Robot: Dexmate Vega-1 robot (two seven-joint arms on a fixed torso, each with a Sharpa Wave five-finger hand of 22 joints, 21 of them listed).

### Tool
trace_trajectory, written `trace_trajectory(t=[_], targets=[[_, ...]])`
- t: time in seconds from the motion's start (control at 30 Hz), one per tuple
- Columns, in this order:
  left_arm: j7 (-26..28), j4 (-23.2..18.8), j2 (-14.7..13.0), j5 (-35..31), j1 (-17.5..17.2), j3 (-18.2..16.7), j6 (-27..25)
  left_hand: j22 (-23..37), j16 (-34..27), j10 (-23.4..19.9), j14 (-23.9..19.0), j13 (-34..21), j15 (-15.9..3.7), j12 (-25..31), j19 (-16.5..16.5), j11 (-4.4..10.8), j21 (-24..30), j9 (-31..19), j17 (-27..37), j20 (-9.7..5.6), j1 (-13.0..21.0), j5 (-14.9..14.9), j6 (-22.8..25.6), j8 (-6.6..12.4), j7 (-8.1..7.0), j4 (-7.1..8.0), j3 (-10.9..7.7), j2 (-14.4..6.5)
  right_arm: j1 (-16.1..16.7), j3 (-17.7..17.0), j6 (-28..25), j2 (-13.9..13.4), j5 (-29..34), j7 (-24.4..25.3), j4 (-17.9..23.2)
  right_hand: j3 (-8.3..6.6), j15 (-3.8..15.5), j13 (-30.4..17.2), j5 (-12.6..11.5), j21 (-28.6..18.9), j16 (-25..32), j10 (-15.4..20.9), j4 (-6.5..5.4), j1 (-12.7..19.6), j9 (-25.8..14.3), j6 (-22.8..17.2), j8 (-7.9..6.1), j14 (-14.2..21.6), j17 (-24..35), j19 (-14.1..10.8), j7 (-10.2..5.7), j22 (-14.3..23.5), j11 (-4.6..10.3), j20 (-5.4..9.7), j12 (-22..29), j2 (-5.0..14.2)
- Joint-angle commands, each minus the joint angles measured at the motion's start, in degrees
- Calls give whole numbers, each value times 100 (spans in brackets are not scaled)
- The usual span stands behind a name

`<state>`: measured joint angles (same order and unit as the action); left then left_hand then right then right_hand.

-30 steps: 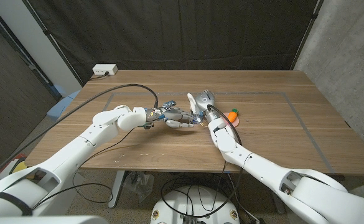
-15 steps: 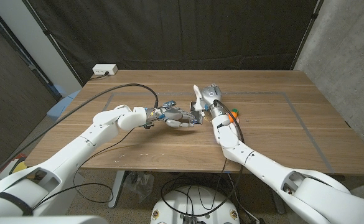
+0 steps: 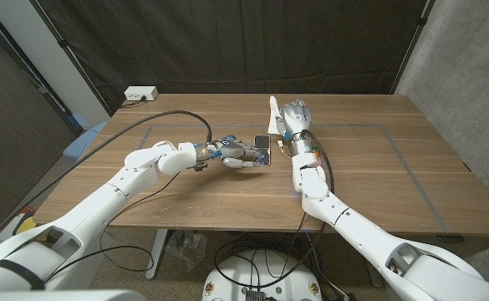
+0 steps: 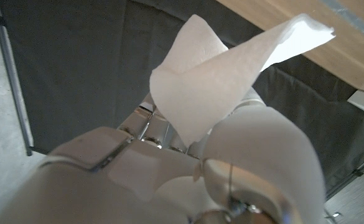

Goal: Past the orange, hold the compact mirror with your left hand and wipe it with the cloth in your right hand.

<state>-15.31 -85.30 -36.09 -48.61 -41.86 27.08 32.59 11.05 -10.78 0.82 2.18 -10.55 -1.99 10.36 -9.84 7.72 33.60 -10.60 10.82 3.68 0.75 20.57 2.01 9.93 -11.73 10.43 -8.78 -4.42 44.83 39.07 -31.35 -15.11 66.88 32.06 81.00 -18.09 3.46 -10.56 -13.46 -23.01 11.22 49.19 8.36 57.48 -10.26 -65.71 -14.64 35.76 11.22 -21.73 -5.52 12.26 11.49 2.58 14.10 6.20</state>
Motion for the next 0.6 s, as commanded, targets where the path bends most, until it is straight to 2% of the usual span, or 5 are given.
trace_trajectory(t=[0.03, 0.17, 0.33, 0.6], targets=[[1220, 75, 81, -76, -211, -264, 166, 45, 43, 391, 334, -28, -283, -23, -706, 10, -83, -24, 46, -3, 17, 20, -473, -10, -81, 11, 40, -476, 395, -486, 0, 117, -493, 403, 446, 18, 1000, -22, -52, -50, -17, 42, -19, 53, -21, -364, 25, 63, -2, 19, -316, 7, -12, 278, -19, -18], [1691, 177, 175, 18, -292, -363, 243, 59, 47, 601, 554, -33, -252, -12, -791, 3, -103, -28, 67, -21, 6, 9, -820, -20, -85, 16, 51, -480, 501, -645, -4, 199, -705, 450, 499, 23, 996, -22, -53, -55, -21, 46, -21, 49, -22, -370, 33, 61, -4, 13, -313, 7, -12, 266, -22, -23], [2138, 340, 344, 315, -401, -524, 310, 62, 35, 605, 577, -33, -246, 10, -768, 26, -92, -31, 71, -27, 10, 5, -853, 4, -93, 10, 54, -475, 639, -798, -11, 240, -900, 485, 614, 26, 994, -22, -57, -63, -20, 54, -28, 45, -23, -357, 58, 70, -5, 10, -309, 7, -12, 259, -28, -18], [2057, 773, 559, 1377, -457, -821, 562, 59, 29, 635, 609, -33, -233, 19, -716, 17, -73, -32, 70, -33, 42, 1, -878, 26, -95, -18, 51, -454, 864, -1079, 21, 325, -1293, 449, 912, 37, 982, -21, -60, -82, -29, 41, -40, 27, -26, -342, 93, 65, -10, -10, -275, 7, -6, 230, -47, -24]])
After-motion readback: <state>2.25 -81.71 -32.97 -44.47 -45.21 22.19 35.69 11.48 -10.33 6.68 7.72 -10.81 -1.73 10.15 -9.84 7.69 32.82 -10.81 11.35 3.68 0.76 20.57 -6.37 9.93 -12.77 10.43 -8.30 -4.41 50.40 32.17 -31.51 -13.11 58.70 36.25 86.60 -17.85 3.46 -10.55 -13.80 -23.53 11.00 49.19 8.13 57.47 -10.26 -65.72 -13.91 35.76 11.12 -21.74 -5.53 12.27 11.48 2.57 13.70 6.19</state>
